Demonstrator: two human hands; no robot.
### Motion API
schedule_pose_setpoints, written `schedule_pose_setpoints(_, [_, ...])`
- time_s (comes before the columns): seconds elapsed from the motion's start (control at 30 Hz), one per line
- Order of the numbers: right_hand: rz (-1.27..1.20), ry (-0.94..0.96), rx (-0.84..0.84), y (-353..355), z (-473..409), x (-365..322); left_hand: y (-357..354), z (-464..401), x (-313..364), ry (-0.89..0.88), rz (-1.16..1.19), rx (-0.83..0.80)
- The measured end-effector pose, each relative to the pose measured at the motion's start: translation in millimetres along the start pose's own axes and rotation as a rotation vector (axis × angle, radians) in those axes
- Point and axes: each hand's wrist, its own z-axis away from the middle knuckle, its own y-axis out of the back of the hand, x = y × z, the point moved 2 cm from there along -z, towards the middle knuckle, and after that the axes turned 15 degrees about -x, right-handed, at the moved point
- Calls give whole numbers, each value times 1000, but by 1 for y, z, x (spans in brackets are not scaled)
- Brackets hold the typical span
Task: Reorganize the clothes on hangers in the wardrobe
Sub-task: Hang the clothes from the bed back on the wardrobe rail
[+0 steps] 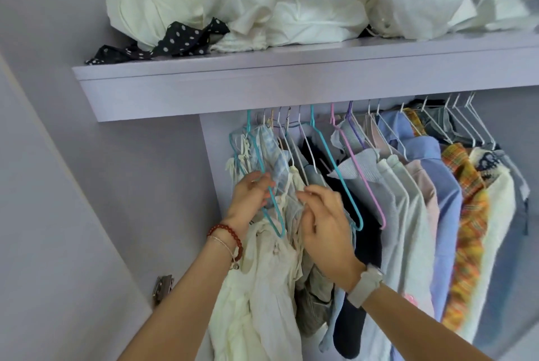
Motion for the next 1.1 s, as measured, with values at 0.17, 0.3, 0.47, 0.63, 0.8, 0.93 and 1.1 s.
schedule_pose_setpoints(0.17, [-97, -148, -153, 10, -9, 24, -29, 3, -7, -44, -229, -4])
schedule_pose_setpoints(0.3, [-21, -94, -357, -7, -18, 23, -17, 6, -10, -31, -239, 87])
schedule_pose_setpoints(0.47, [-131, 31, -447, -32, -21, 2, 19, 14, -3, 0, -153, 258])
schedule_pose_setpoints(0.63, [-209, 158, -547, -53, -38, -25, 41, 16, 16, 54, -240, 221])
schedule_pose_setpoints(0.8, [-224, 178, -594, -55, -39, -25, 35, 2, 25, 83, -273, 241])
schedule_pose_setpoints(0.93, [-121, 183, -486, -41, -25, 0, 18, -16, 27, 55, -364, 184])
schedule_pose_setpoints(1.1, [12, -73, -288, -28, -24, 26, 29, -12, 10, -48, -286, 295])
